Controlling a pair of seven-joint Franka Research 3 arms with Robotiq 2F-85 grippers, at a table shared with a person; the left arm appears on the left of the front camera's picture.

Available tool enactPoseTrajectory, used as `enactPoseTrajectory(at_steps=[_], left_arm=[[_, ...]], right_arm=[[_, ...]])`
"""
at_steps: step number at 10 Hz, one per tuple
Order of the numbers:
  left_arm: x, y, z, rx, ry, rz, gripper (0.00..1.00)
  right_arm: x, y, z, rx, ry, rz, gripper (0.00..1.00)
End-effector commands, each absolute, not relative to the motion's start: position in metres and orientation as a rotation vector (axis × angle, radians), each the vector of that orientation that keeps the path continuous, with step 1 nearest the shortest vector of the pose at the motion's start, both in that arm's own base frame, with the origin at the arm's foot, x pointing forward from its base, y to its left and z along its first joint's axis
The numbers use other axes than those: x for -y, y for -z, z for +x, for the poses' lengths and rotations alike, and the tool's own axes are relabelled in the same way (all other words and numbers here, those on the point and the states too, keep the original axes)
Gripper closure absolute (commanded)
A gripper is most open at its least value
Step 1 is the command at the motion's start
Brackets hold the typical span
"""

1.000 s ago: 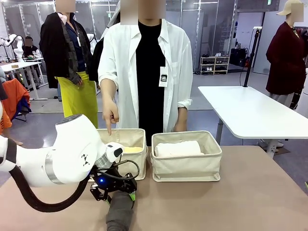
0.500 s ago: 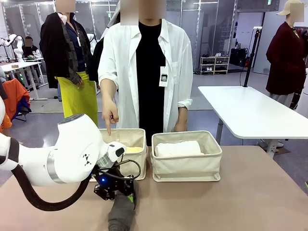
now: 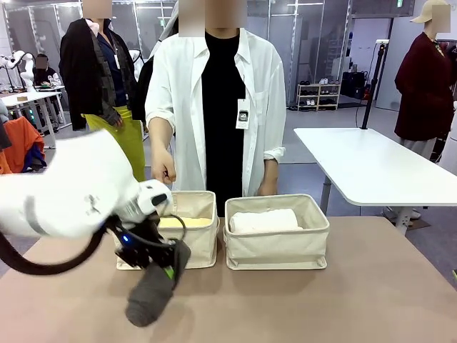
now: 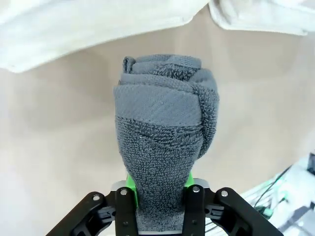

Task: Divide the towels into two baskets.
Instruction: Pick up one hotel-folded towel from the bottom of the table and place it in the Fabric basket indicated by the person.

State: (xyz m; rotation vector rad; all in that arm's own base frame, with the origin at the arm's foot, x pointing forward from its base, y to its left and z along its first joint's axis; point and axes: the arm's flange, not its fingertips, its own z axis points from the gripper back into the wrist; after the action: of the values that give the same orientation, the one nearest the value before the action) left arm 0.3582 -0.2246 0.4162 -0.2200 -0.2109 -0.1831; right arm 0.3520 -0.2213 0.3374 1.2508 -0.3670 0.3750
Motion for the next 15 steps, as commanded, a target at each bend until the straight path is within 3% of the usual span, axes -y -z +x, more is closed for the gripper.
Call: enactPoseTrajectory(at_steps=[1, 5, 7, 9, 10, 11, 13, 15], left_arm=[[0.211, -0.472, 0.363, 0.28, 0.362, -0.181, 0.81], [0.223, -0.52, 0.383, 0.303, 1.073, -0.036, 0.81], [0.227, -0.514, 0.385, 0.216, 1.108, -0.016, 0.81], [0.23, -0.517, 0.38, 0.277, 1.006, -0.041, 0.81], [0.234, -0.509, 0.384, 0.243, 1.091, -0.039, 0.63], [0.236, -0.525, 0.391, 0.423, 1.146, 0.04, 0.63], [0.224, -0.546, 0.443, 0.495, 1.335, 0.149, 0.63], [0.219, -0.549, 0.509, 0.383, 1.43, 0.21, 0.63]], right_arm=[[0.22, -0.34, 0.349, 0.372, -0.378, 1.25, 0.0], [0.22, -0.34, 0.349, 0.372, -0.378, 1.25, 0.0], [0.22, -0.34, 0.349, 0.372, -0.378, 1.25, 0.0], [0.22, -0.34, 0.349, 0.372, -0.378, 1.25, 0.0], [0.22, -0.34, 0.349, 0.372, -0.378, 1.25, 0.0], [0.22, -0.34, 0.349, 0.372, -0.378, 1.25, 0.0], [0.22, -0.34, 0.349, 0.372, -0.378, 1.25, 0.0], [0.22, -0.34, 0.349, 0.372, -0.378, 1.25, 0.0]])
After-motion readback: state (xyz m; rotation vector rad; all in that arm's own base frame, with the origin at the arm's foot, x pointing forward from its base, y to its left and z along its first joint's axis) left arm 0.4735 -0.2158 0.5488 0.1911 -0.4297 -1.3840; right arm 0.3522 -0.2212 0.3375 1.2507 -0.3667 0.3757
